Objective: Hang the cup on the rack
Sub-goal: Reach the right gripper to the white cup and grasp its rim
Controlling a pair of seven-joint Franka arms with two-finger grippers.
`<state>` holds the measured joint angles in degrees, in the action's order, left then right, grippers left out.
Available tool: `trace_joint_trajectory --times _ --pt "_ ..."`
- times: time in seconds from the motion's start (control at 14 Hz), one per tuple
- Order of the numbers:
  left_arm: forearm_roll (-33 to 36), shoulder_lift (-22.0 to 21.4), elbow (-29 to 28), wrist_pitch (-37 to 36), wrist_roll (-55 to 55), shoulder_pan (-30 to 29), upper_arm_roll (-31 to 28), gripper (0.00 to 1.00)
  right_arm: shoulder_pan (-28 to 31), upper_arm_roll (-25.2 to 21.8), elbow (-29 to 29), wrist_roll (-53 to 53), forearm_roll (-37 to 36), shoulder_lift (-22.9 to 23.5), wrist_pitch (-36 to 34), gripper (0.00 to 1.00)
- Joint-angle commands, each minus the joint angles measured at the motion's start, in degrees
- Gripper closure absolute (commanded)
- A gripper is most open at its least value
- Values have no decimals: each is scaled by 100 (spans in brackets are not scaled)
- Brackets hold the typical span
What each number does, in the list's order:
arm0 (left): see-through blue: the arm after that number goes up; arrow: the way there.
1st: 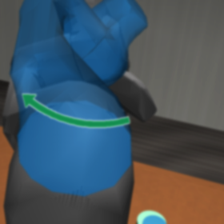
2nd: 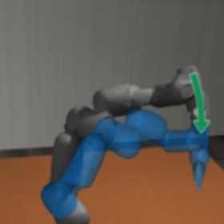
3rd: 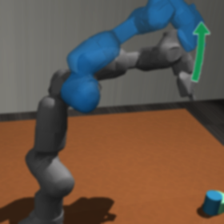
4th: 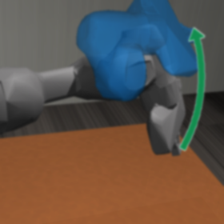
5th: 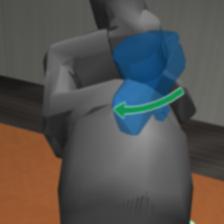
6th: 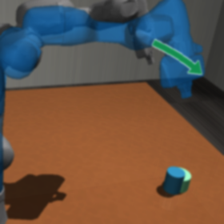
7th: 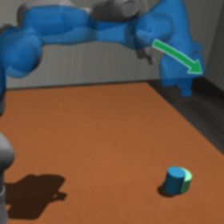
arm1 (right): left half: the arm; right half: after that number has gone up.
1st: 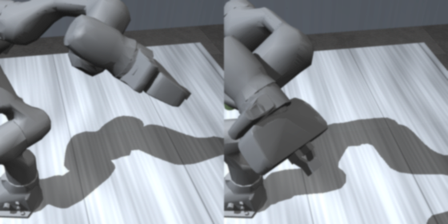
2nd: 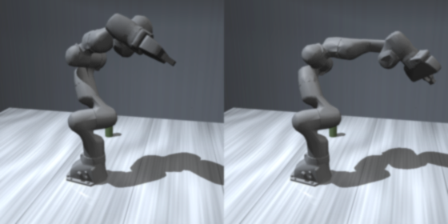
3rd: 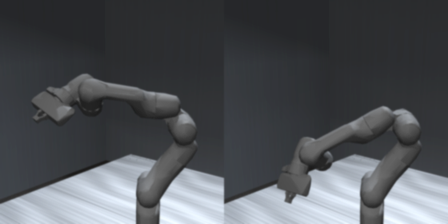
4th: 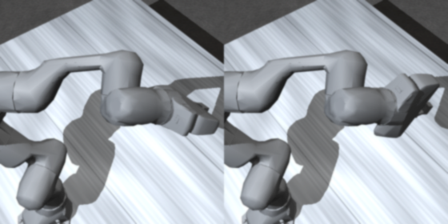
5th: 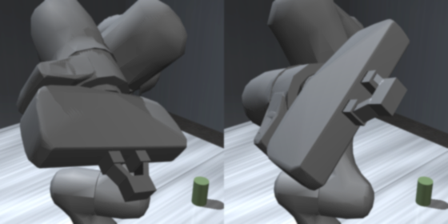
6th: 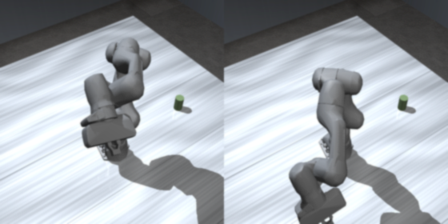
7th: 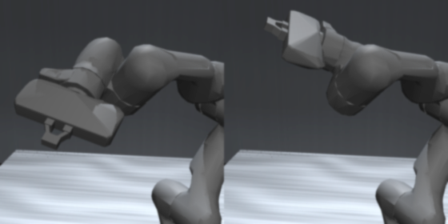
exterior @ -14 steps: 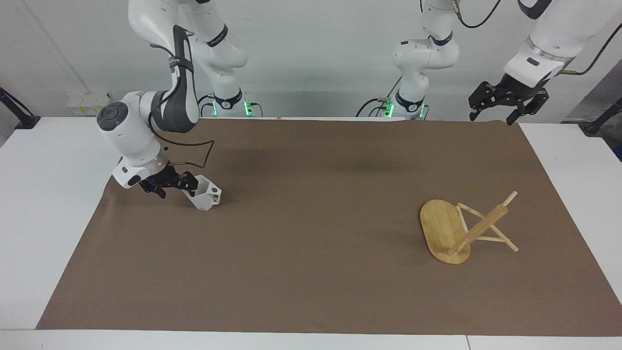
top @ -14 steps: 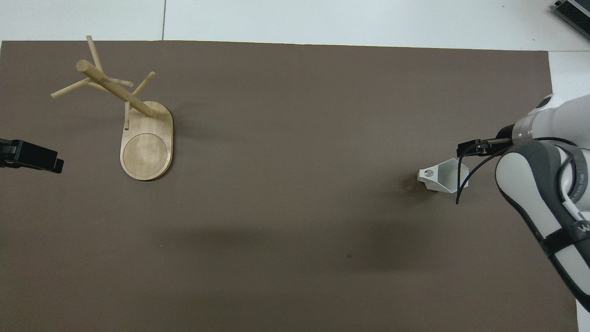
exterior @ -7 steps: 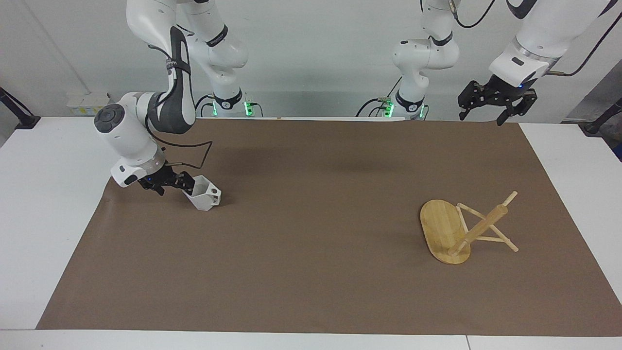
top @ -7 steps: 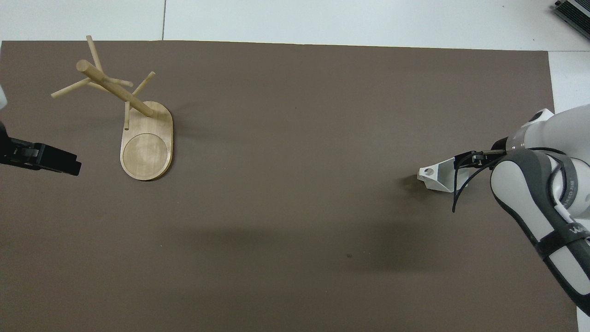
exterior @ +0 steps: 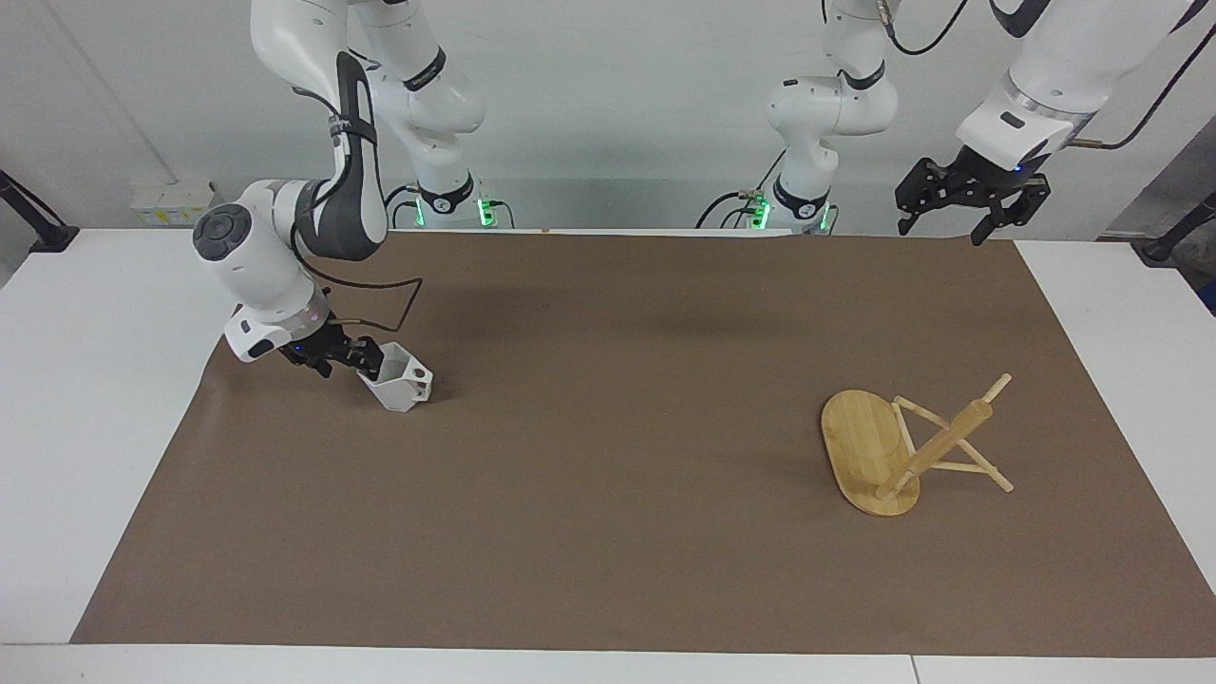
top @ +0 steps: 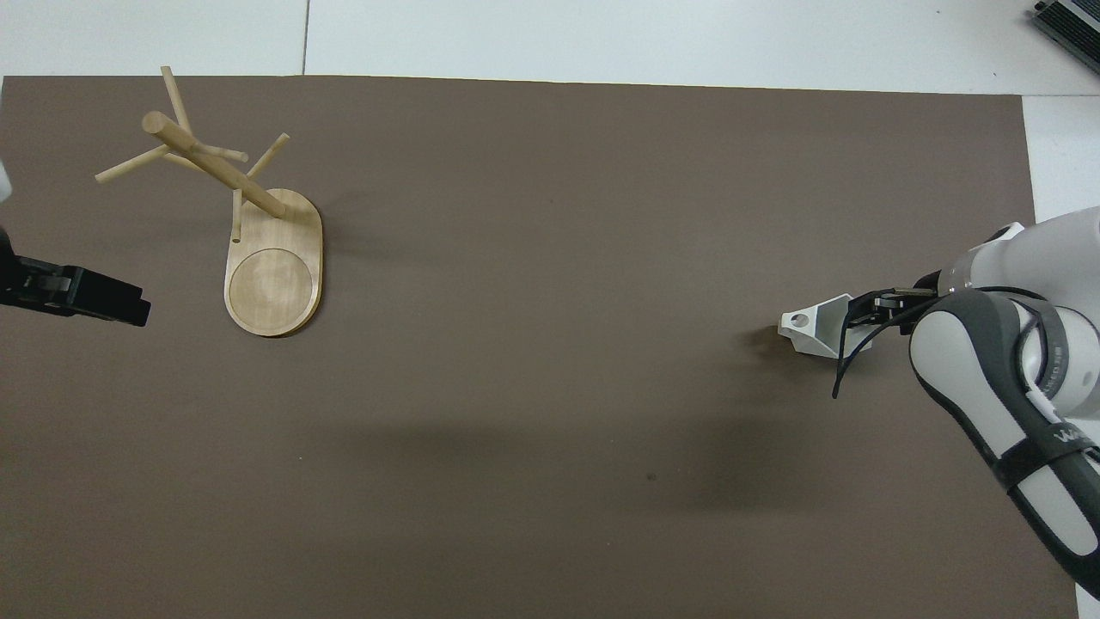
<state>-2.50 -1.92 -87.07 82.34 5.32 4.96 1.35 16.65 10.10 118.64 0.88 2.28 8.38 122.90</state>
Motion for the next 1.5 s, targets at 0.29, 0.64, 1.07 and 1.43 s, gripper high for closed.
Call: trace_joint_trajectory --times 0.29,0.64,1.07,1.43 --pt "110 -125 -188 344 31 -30 -21 0 -39 106 151 -228 70 -161 14 71" --pt "110 -125 -196 352 31 -30 -21 0 -284 107 133 -456 115 -153 14 100" --pt "101 -125 -240 449 31 -56 -38 0 -206 107 -120 -422 115 -100 -151 100" --pt "101 -125 -337 932 268 -47 -12 0 -30 89 -1507 367 132 -126 -1257 100"
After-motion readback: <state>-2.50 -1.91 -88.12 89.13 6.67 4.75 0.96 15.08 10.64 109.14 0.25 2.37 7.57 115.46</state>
